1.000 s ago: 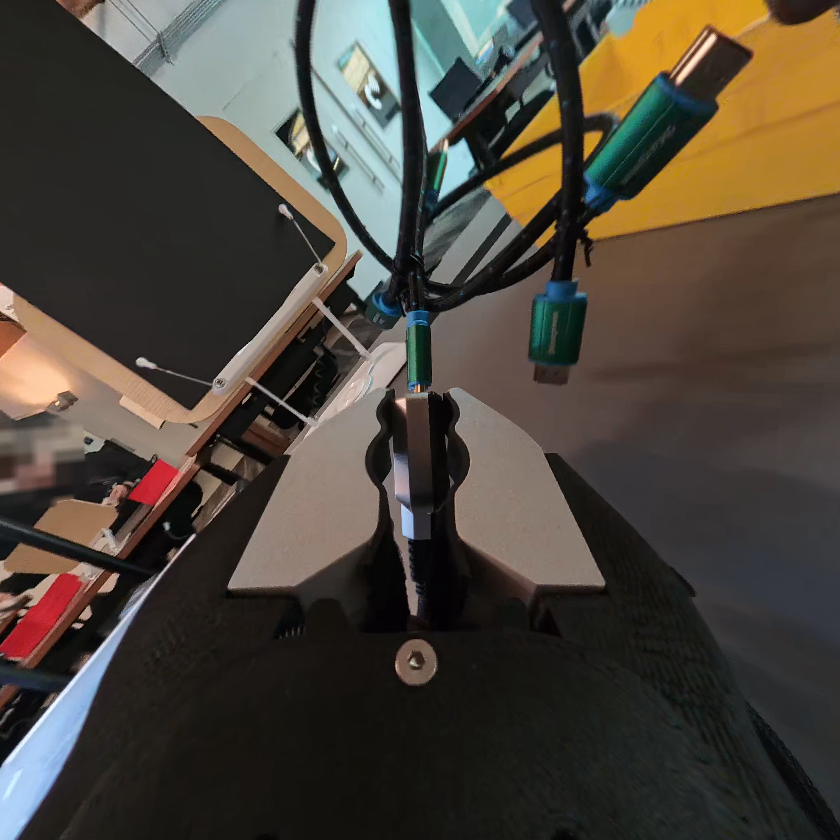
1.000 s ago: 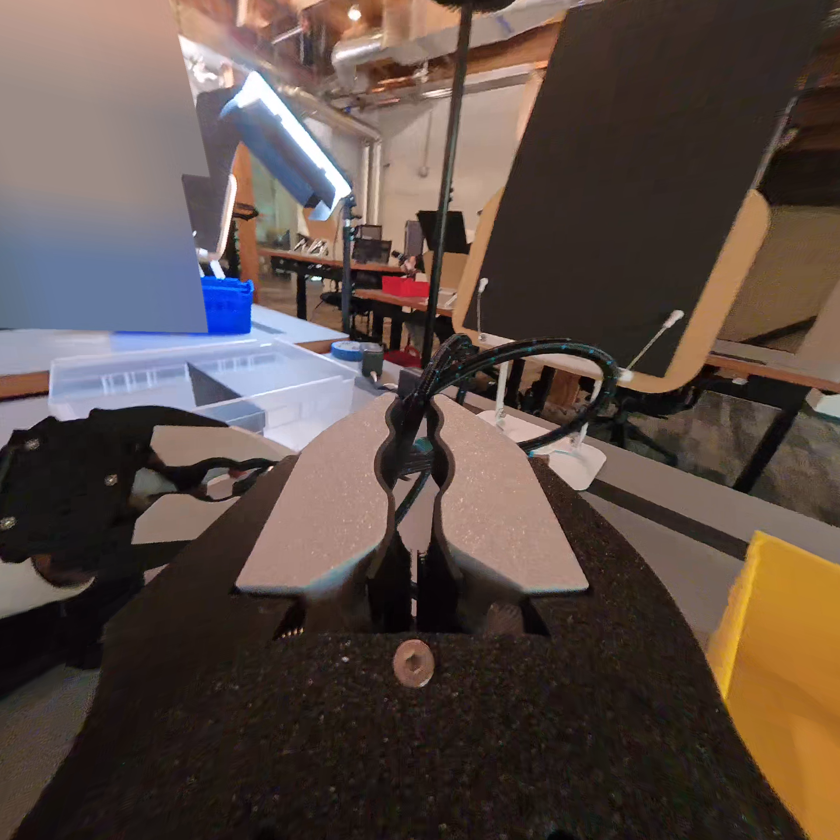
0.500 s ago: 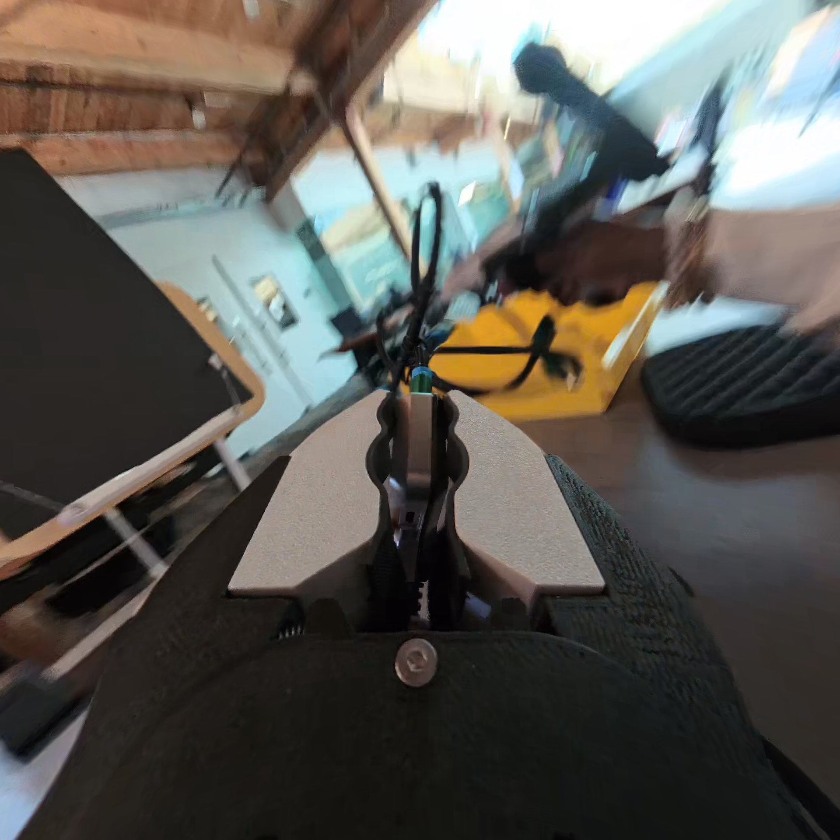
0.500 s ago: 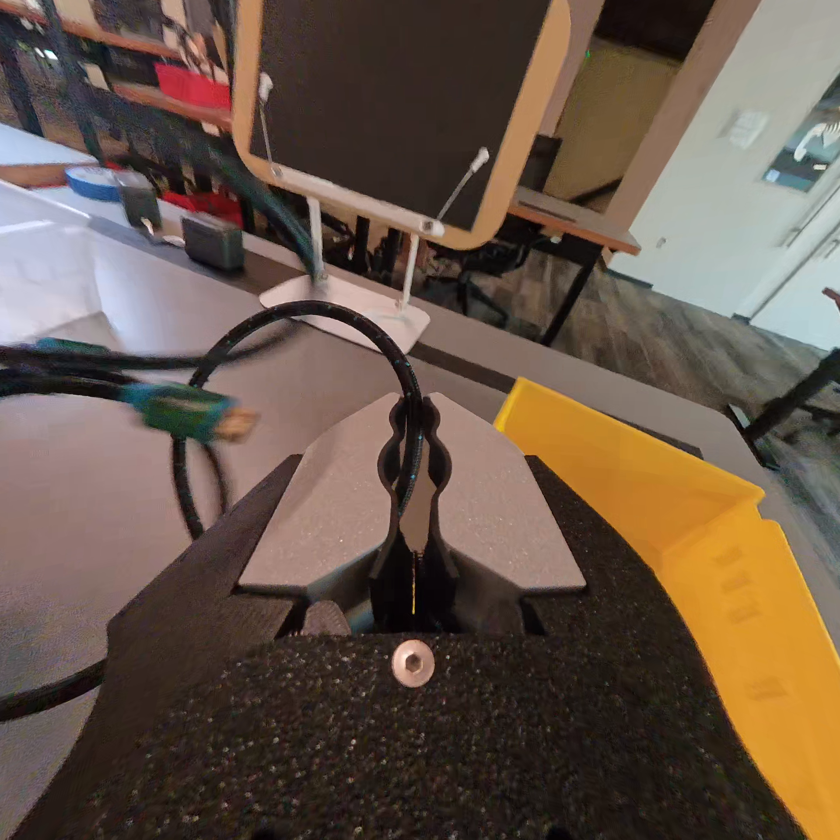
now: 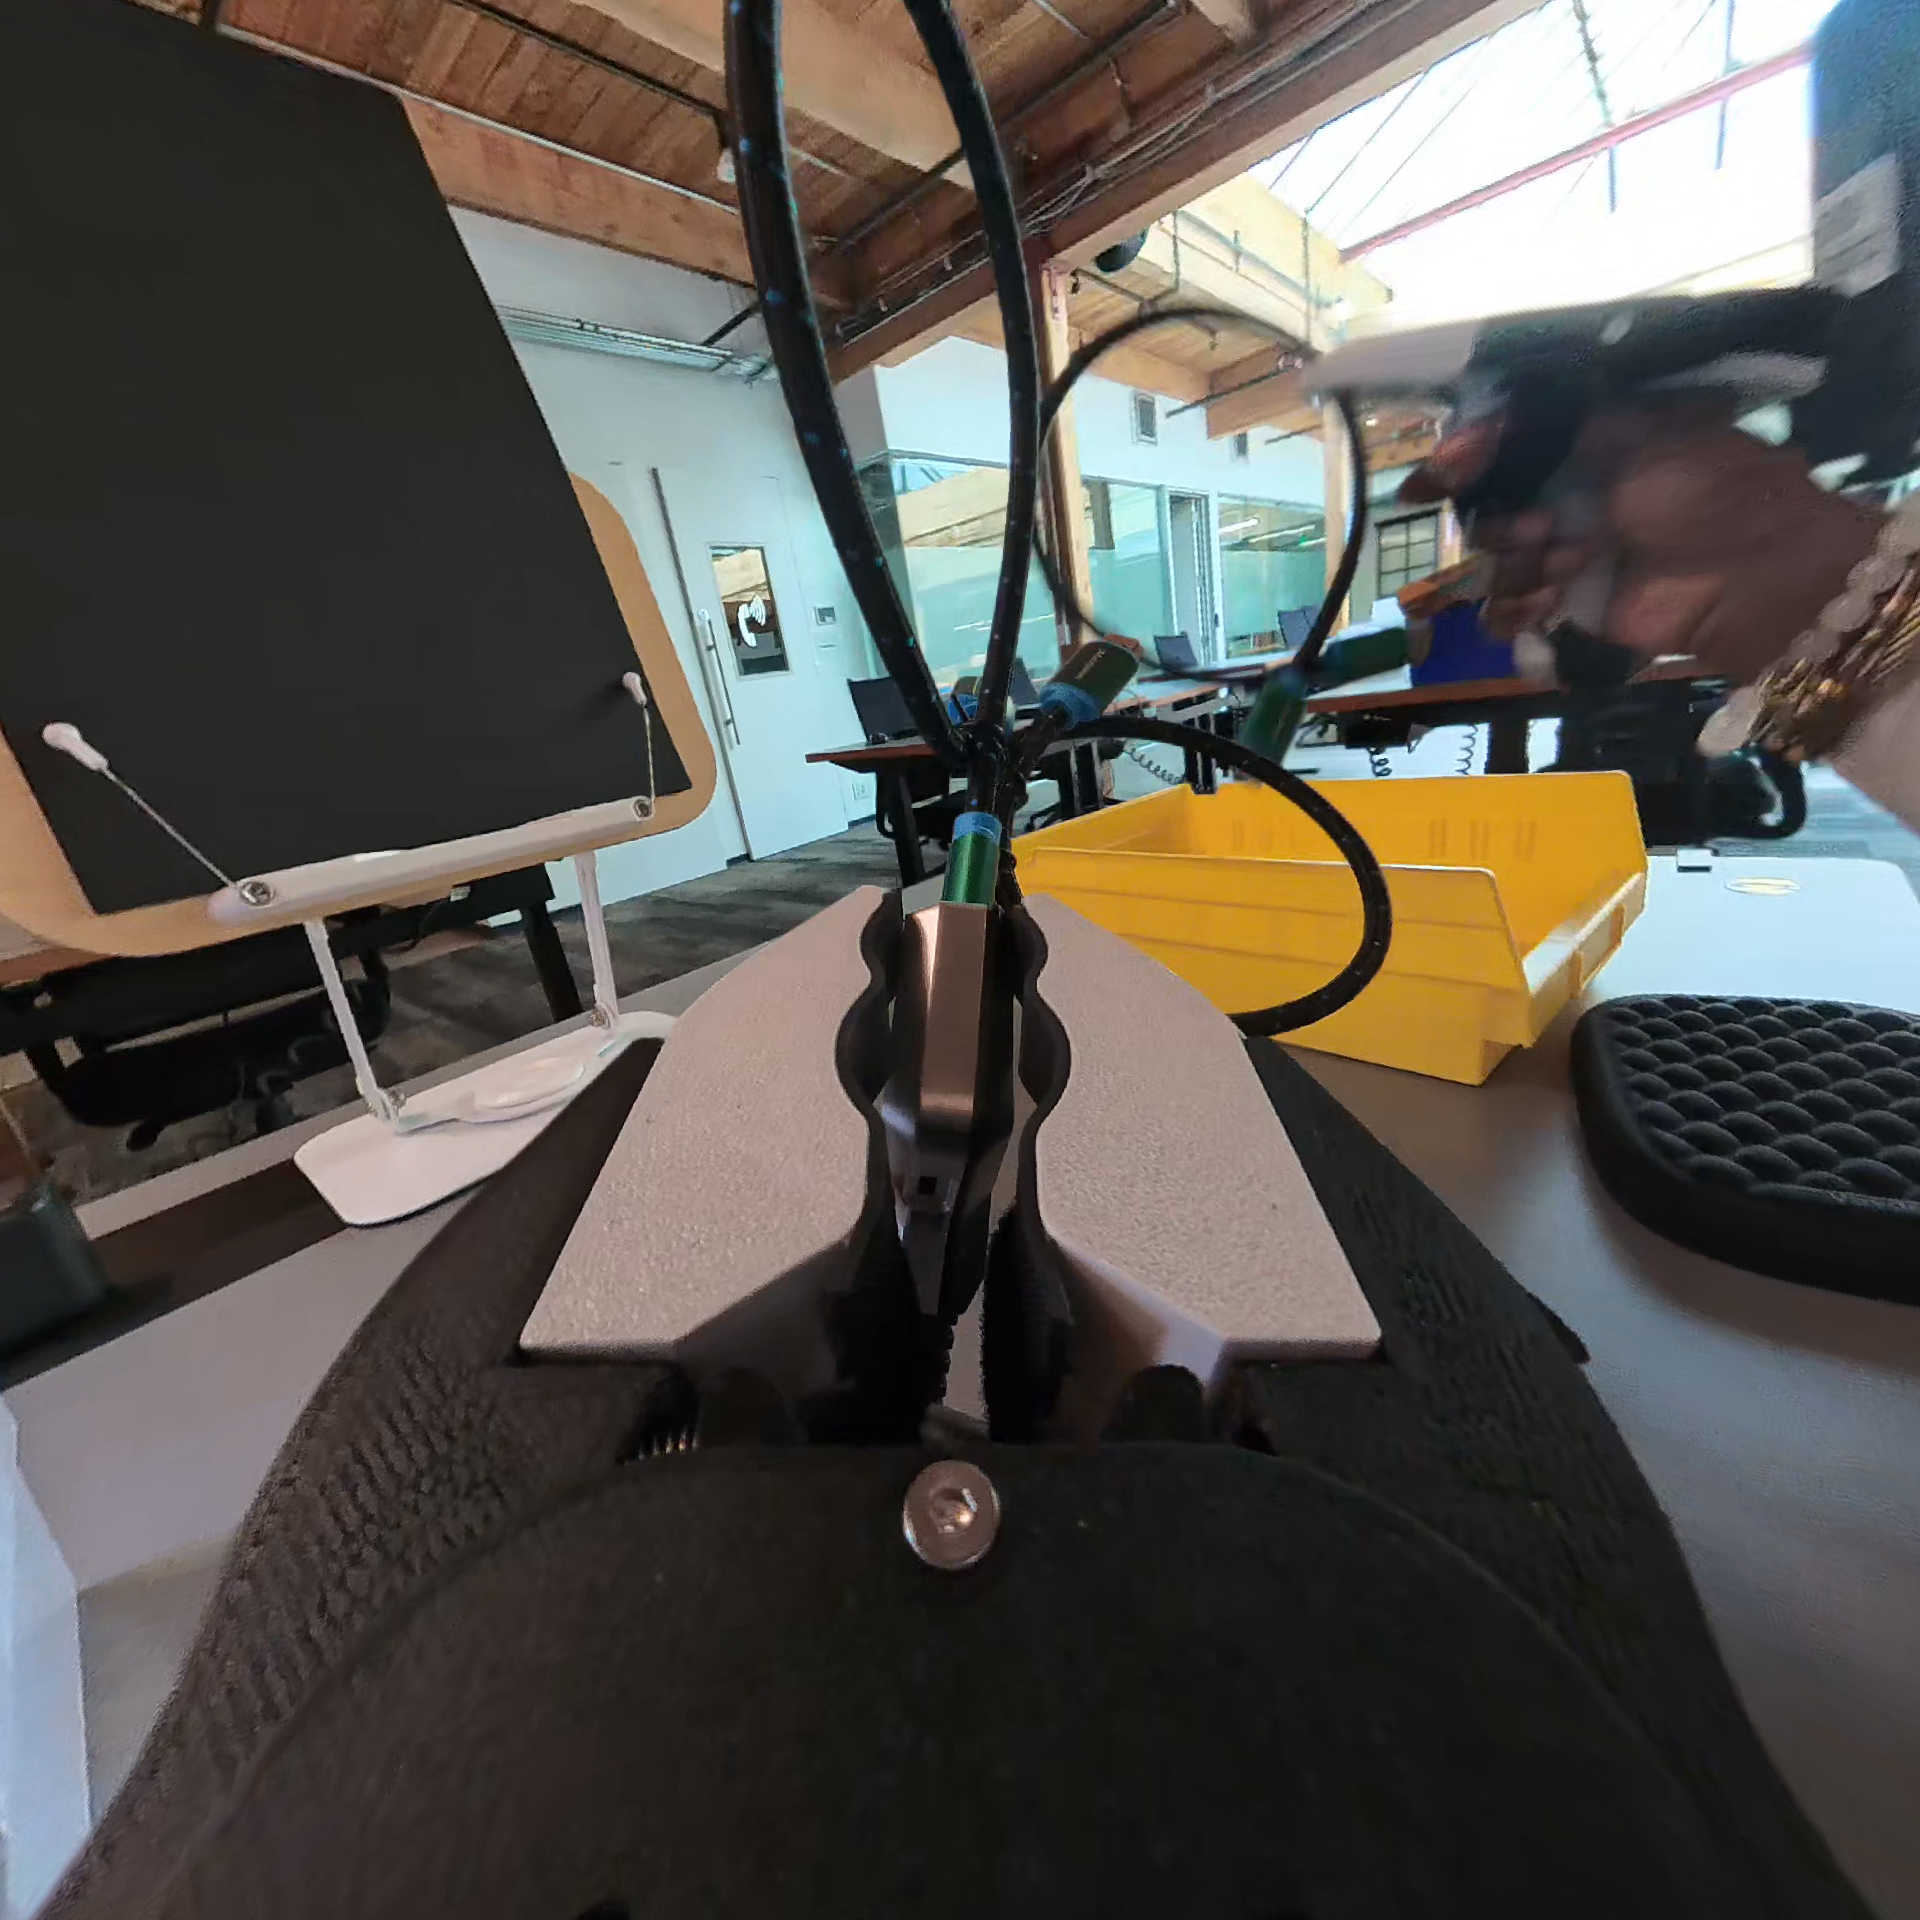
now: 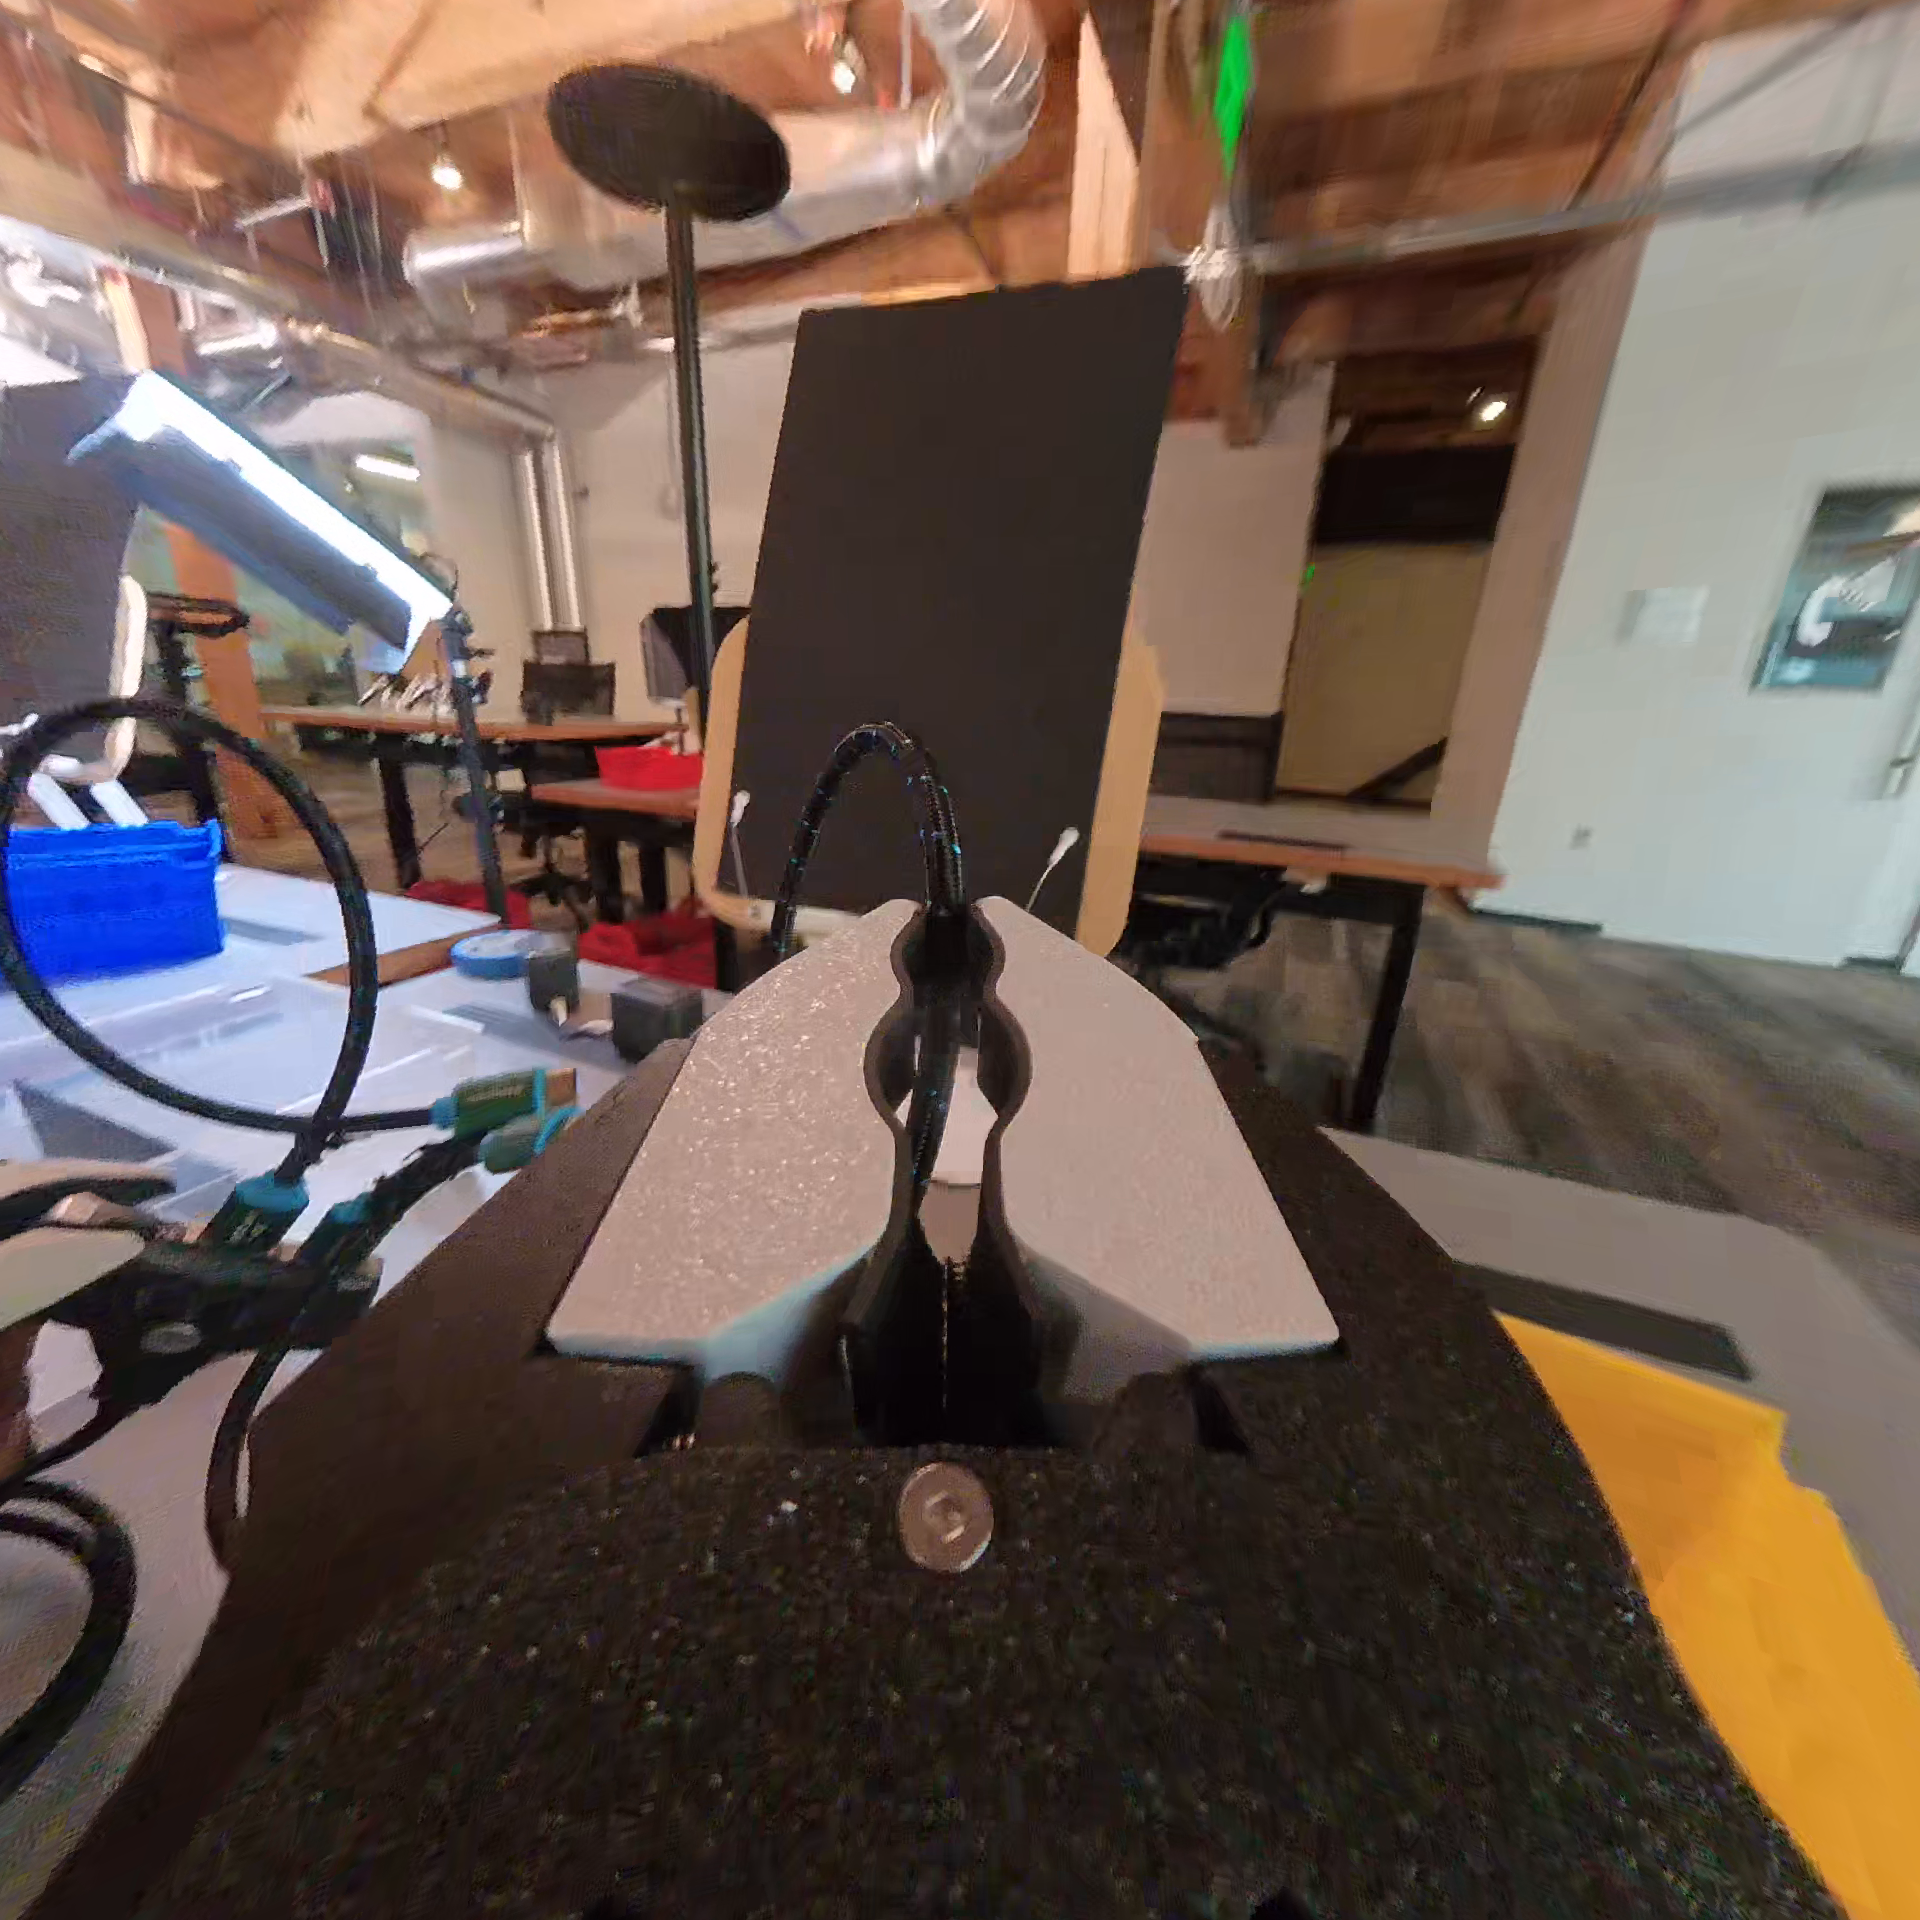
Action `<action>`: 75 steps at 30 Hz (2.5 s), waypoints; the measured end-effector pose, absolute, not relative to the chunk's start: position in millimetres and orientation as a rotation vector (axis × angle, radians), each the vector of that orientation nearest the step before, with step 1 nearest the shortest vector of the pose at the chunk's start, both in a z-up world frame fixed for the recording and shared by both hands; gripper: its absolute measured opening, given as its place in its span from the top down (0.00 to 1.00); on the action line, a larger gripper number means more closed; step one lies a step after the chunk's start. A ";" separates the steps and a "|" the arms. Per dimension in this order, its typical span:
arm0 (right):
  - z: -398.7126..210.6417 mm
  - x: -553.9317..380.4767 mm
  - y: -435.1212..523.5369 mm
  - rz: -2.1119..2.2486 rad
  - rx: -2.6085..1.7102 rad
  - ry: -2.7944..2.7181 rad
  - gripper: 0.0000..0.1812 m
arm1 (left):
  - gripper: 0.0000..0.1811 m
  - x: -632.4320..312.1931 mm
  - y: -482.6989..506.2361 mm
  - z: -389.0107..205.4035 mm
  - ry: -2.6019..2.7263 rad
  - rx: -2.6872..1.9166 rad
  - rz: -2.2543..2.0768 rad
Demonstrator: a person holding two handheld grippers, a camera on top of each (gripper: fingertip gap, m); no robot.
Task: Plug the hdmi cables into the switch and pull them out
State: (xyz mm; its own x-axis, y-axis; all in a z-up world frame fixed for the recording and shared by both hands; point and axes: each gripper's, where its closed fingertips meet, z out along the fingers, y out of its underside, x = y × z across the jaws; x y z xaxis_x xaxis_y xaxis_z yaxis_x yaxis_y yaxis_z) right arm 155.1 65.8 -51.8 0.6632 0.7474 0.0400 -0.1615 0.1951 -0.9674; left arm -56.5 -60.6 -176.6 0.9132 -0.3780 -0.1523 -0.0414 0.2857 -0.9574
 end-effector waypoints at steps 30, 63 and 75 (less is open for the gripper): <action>-116.6 153.5 65.5 0.311 -1.307 -0.824 0.80 | 0.89 -50.1 -46.2 -204.2 0.443 -1.414 -0.148; -272.8 -17.3 -26.2 -0.413 -0.646 -1.970 0.92 | 0.89 -4.8 -47.3 -254.6 0.902 -1.545 0.117; -284.2 -10.5 -37.1 -0.136 -0.751 -2.054 0.93 | 0.80 -16.2 -43.0 -277.8 1.052 -1.597 0.301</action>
